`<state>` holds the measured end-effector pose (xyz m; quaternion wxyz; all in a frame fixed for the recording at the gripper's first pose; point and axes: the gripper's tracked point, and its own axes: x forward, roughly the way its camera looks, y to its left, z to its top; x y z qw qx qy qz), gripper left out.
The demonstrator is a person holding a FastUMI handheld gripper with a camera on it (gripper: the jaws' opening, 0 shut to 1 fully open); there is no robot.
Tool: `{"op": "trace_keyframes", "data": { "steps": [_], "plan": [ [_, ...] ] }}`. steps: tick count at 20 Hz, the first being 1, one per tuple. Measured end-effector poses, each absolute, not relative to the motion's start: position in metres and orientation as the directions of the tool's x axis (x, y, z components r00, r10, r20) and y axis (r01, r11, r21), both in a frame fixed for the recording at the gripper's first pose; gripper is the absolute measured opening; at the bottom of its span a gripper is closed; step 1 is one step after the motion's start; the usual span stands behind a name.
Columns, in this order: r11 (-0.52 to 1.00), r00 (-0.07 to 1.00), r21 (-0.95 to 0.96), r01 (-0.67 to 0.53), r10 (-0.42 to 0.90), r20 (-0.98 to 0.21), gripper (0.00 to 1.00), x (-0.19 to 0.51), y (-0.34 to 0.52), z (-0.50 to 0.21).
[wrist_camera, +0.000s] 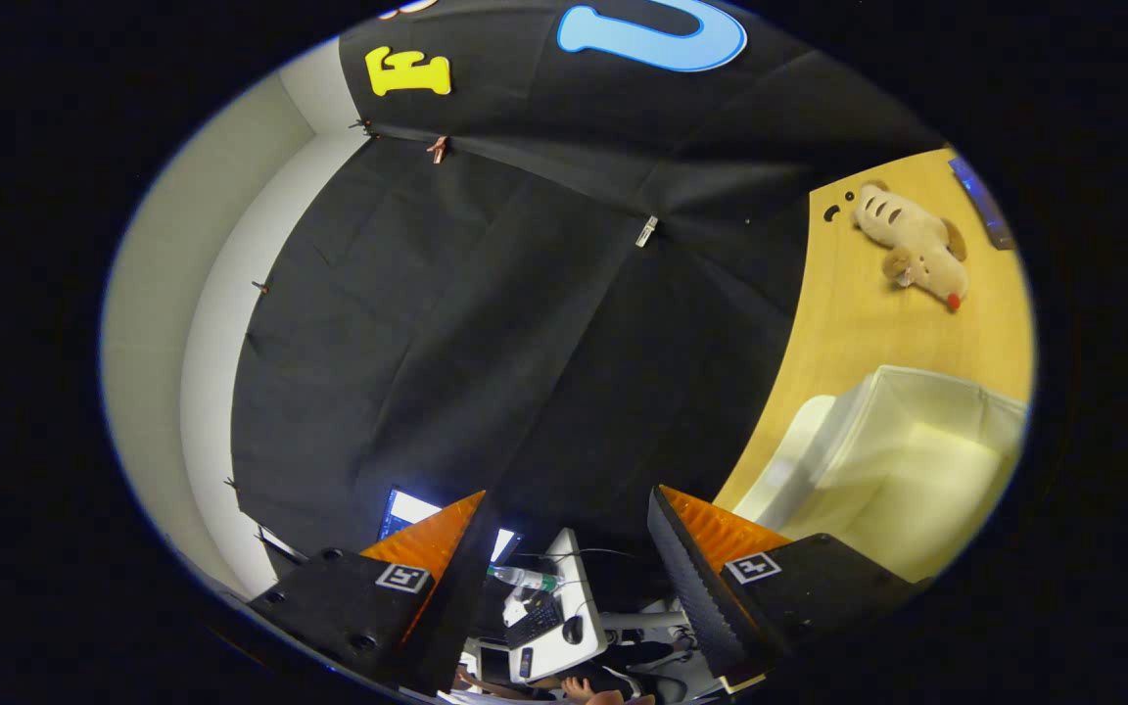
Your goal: Open the storage box then place both shoes into the box .Put the left shoe in first, then the right shoe, with the right side of both shoes facing outward in a uniform manner.
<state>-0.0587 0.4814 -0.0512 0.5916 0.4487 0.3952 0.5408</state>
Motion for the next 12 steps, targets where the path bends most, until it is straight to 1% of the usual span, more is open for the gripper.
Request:
{"op": "trace_keyframes", "data": {
  "steps": [6, 12],
  "plan": [
    [0.110, 0.169, 0.937, -0.331, 0.984, -0.056, 0.94, -0.061, 0.420, -0.073],
    [0.337, 0.269, 0.873, -0.351, 0.930, -0.251, 0.94, -0.064, 0.327, -0.127]
  ]
}}
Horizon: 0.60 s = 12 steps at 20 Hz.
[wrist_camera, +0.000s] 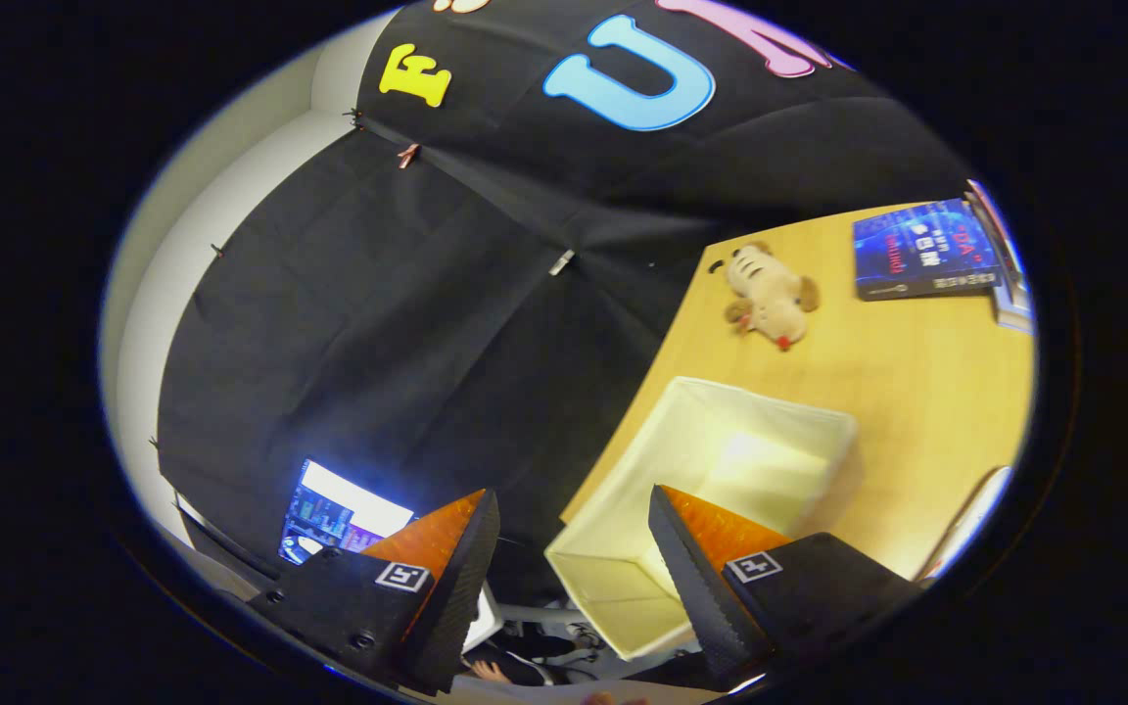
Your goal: Open the storage box then place both shoes into the box .Put the left shoe in first, then the right shoe, with the right side of both shoes facing outward in a uniform manner.
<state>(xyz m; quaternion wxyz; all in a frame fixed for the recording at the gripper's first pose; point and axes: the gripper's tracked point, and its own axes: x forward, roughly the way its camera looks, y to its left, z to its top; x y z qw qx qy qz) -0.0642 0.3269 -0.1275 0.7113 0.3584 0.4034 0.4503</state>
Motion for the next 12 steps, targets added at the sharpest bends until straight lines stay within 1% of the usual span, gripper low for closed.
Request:
{"op": "trace_keyframes", "data": {
  "steps": [3, 8, 10, 12],
  "plan": [
    [0.448, 0.317, 0.842, -0.301, 0.880, -0.354, 0.94, -0.064, 0.272, -0.159],
    [0.634, 0.388, 0.753, -0.179, 0.748, -0.538, 0.94, -0.071, 0.180, -0.226],
    [0.688, 0.392, 0.716, -0.122, 0.696, -0.602, 0.94, -0.082, 0.157, -0.256],
    [0.731, 0.370, 0.680, -0.065, 0.650, -0.664, 0.94, -0.092, 0.131, -0.288]
  ]
}}
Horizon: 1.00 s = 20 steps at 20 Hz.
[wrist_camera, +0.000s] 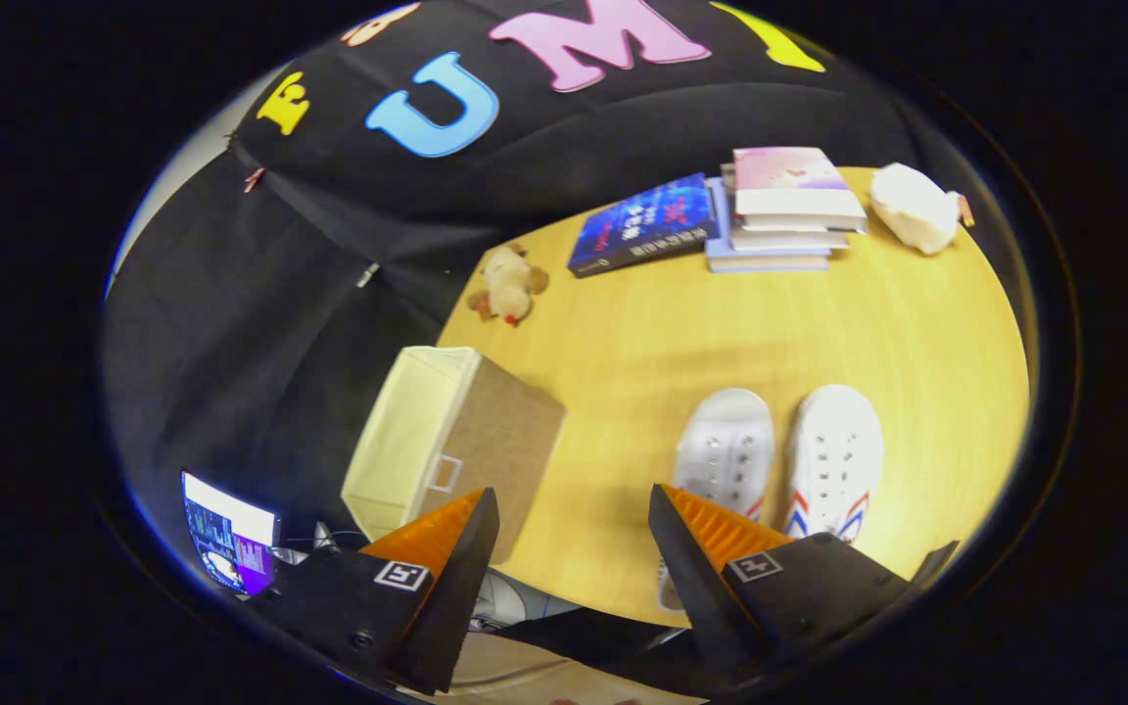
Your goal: Open the storage box then place both shoes into the box .Put the left shoe in first, then the right shoe, with the right side of both shoes facing outward in a uniform manner.
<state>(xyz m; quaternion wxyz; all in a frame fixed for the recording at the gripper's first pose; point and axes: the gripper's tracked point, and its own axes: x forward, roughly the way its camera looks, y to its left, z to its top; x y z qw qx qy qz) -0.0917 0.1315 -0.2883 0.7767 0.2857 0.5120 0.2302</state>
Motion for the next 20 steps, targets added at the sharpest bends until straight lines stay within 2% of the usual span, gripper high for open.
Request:
{"op": "trace_keyframes", "data": {
  "steps": [3, 8, 12, 14, 16, 17, 18, 19, 20],
  "plan": [
    [0.785, 0.311, 0.619, -0.022, 0.594, -0.742, 0.94, -0.106, 0.107, -0.334],
    [0.828, 0.226, 0.561, -0.007, 0.548, -0.806, 0.93, -0.112, 0.100, -0.391],
    [0.821, 0.201, 0.569, 0.056, 0.549, -0.811, 0.85, -0.100, 0.110, -0.415],
    [0.842, 0.187, 0.537, 0.054, 0.520, -0.833, 0.75, -0.098, 0.111, -0.429],
    [0.880, 0.184, 0.473, 0.050, 0.458, -0.870, 0.51, -0.099, 0.102, -0.441],
    [0.877, 0.173, 0.477, 0.059, 0.461, -0.870, 0.30, -0.100, 0.096, -0.438],
    [0.870, 0.183, 0.487, 0.075, 0.468, -0.865, 0.19, -0.099, 0.096, -0.440],
    [0.858, 0.182, 0.503, 0.098, 0.482, -0.857, 0.12, -0.101, 0.098, -0.439],
    [0.849, 0.178, 0.516, 0.114, 0.493, -0.851, 0.11, -0.103, 0.099, -0.437]
  ]
}}
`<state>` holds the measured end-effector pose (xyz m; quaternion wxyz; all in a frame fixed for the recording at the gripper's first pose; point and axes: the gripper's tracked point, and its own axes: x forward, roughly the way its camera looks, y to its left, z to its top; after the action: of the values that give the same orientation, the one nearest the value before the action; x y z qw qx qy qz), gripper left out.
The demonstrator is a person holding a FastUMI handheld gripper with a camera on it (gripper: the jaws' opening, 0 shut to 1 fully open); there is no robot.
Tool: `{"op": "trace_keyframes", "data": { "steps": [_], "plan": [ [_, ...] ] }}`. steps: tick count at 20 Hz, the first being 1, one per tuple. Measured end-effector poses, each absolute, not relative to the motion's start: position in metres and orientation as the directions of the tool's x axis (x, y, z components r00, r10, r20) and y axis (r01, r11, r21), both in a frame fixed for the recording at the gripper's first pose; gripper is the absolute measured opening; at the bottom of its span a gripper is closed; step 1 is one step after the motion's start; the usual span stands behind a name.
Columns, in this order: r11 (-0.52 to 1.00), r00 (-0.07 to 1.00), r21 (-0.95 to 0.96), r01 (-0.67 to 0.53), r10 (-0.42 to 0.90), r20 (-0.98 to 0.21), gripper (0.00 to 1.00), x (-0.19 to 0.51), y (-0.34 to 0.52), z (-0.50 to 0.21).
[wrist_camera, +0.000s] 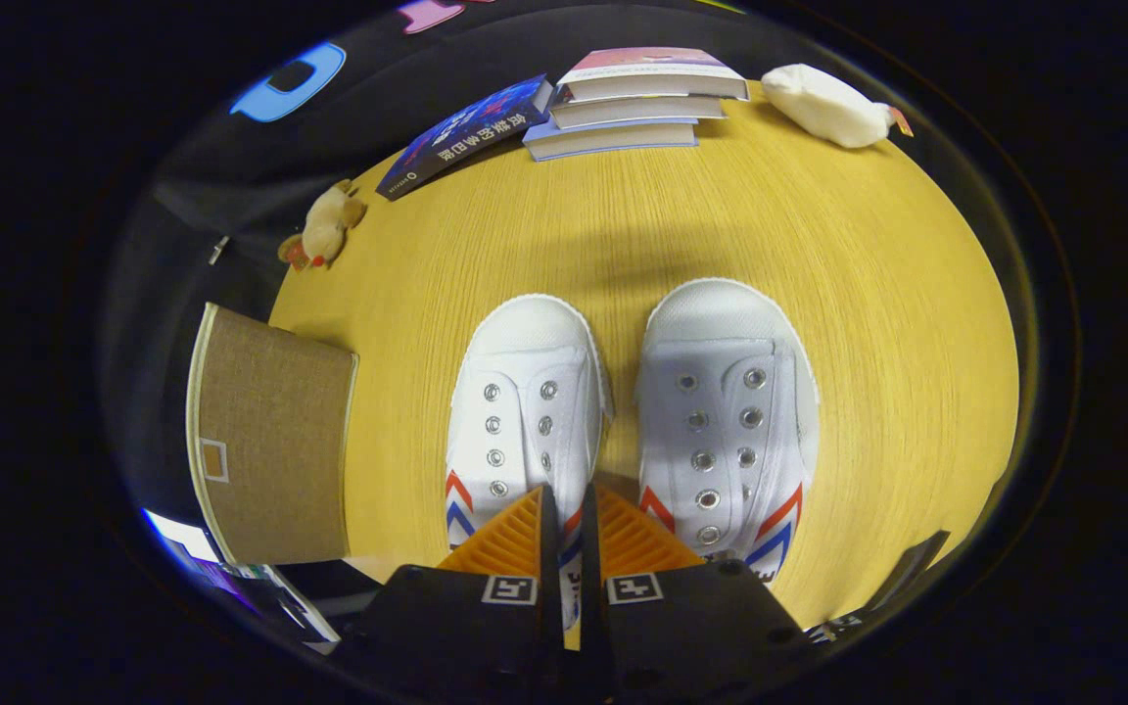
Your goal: Open the storage box then place both shoes into the box .Put the left shoe in first, then the right shoe, with the right side of both shoes facing outward in a uniform manner.
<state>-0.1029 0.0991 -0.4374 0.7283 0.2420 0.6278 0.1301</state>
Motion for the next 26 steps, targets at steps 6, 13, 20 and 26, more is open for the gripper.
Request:
{"op": "trace_keyframes", "data": {
  "steps": [6, 13, 20, 26],
  "plan": [
    [0.833, 0.174, 0.524, 0.179, 0.497, -0.850, 0.07, -0.113, 0.099, -0.407],
    [0.737, 0.273, 0.641, 0.215, 0.585, -0.764, 0.06, -0.086, 0.116, -0.306],
    [0.661, 0.327, 0.734, 0.154, 0.667, -0.669, 0.06, -0.053, 0.181, -0.196],
    [0.599, 0.268, 0.789, 0.139, 0.744, -0.612, 0.06, -0.050, 0.274, -0.146]
  ]
}}
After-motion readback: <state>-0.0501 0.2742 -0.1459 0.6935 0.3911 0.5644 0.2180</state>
